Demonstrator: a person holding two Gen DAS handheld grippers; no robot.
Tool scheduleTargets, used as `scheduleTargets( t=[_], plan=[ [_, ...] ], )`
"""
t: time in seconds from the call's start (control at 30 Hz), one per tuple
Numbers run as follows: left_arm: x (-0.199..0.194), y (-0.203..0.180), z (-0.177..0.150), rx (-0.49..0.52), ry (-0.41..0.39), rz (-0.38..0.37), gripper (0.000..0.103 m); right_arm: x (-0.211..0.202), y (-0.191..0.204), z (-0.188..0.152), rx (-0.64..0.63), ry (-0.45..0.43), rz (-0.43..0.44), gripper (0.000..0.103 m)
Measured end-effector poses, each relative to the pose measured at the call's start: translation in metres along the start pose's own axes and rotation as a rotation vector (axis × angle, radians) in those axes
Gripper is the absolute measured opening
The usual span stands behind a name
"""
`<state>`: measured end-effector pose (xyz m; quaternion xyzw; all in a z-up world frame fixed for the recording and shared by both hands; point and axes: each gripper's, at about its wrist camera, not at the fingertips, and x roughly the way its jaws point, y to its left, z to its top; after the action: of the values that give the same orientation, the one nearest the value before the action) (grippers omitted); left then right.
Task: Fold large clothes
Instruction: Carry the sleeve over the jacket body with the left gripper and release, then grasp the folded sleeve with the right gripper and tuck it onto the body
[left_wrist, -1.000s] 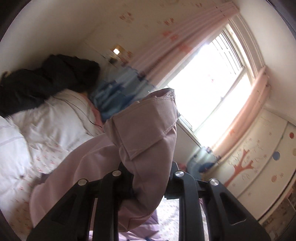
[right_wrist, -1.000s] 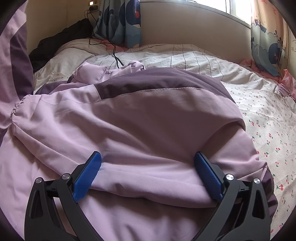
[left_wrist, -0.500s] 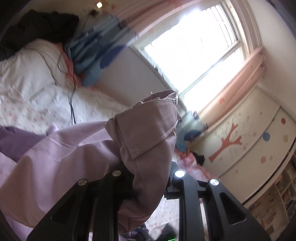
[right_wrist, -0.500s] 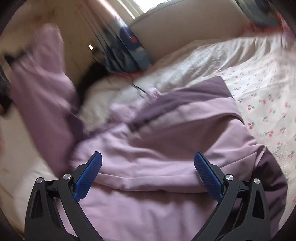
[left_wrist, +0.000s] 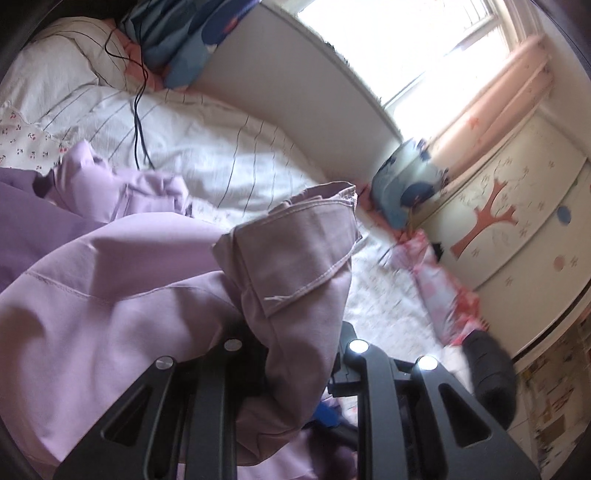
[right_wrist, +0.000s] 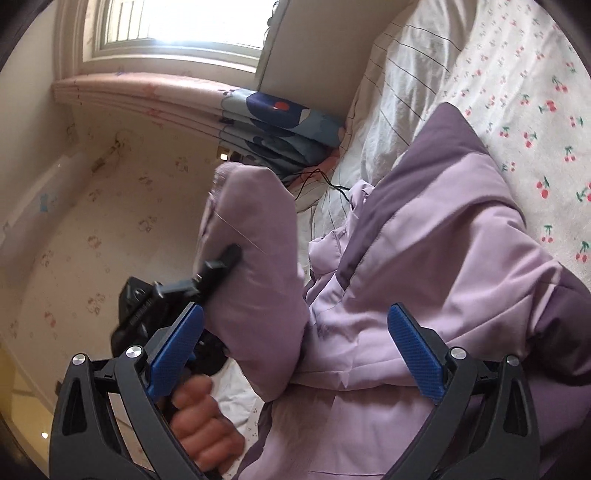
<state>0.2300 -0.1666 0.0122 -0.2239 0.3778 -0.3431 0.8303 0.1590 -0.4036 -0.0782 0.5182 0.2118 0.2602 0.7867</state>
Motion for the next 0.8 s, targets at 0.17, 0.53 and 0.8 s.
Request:
scheduleTargets(
  t=[0.17, 0.53, 0.8],
  plan=[
    [0.025, 0.005, -0.022, 0.062, 0.067, 0.083, 0.026, -0.004, -0.012, 0.0, 0.029, -0.009, 0.008, 0.096],
    [0.0, -0.015, -0.064, 0.222, 0.231, 0.114, 0.083, 0.004, -0.01, -0.003, -0.001, 0.028, -0.071, 0.096],
    [-0.126, 0.048, -0.052, 0.125, 0.042, 0.329, 0.088, 0.029, 0.007, -0.011, -0.086, 0.079, -0.283, 0.096]
  ],
)
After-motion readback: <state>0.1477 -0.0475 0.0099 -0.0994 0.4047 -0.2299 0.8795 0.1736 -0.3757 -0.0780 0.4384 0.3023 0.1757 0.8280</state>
